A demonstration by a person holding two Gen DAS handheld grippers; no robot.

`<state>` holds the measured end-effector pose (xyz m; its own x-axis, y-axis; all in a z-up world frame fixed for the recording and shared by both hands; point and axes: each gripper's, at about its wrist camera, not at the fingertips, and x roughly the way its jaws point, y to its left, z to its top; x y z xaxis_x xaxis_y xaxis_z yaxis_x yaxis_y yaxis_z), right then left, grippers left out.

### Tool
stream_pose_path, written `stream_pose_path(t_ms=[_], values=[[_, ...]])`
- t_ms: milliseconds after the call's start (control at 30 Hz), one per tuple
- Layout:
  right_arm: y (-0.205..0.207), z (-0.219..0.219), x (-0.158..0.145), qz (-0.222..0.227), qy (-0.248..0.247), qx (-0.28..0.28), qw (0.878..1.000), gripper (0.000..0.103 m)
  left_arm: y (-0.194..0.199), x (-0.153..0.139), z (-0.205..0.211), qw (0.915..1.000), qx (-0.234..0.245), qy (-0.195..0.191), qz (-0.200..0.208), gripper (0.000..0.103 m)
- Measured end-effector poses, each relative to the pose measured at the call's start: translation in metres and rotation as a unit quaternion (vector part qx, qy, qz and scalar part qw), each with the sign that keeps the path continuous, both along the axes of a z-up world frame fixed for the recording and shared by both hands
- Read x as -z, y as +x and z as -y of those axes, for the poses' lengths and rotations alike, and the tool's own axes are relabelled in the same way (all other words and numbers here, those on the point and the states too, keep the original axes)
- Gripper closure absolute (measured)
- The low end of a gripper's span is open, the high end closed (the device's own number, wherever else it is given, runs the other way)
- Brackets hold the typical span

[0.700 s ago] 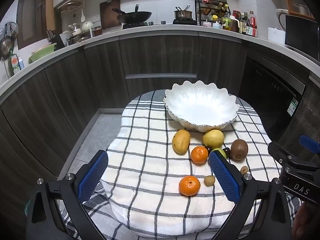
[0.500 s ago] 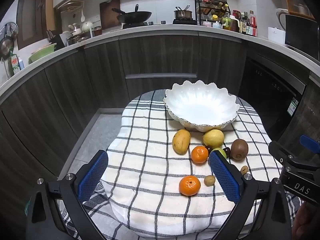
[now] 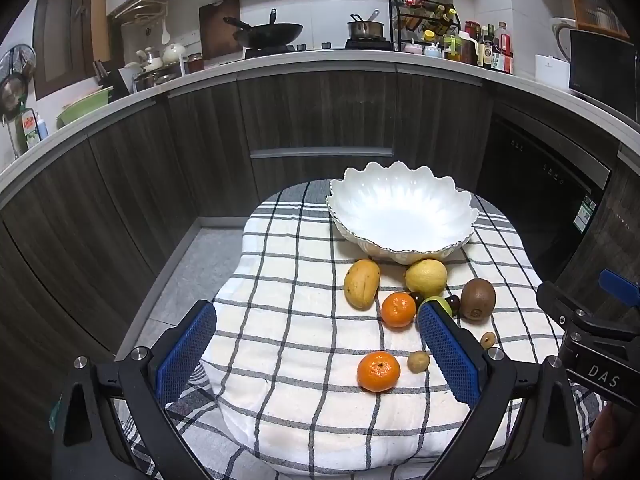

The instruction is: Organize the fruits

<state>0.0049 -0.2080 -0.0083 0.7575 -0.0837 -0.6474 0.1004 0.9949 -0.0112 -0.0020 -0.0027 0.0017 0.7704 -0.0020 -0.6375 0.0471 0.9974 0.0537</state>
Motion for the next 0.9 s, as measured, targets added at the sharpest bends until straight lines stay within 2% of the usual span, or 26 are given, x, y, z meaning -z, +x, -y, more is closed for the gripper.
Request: stream_pose_path(t_ms=[900], values=[[-0.0016,0.0009,-0.0026,0.004,0.002,0.0,1.0,0.001,0.0,-0.0008,-0.0005,1.0,0.003,-0.001,0.001,0.0]])
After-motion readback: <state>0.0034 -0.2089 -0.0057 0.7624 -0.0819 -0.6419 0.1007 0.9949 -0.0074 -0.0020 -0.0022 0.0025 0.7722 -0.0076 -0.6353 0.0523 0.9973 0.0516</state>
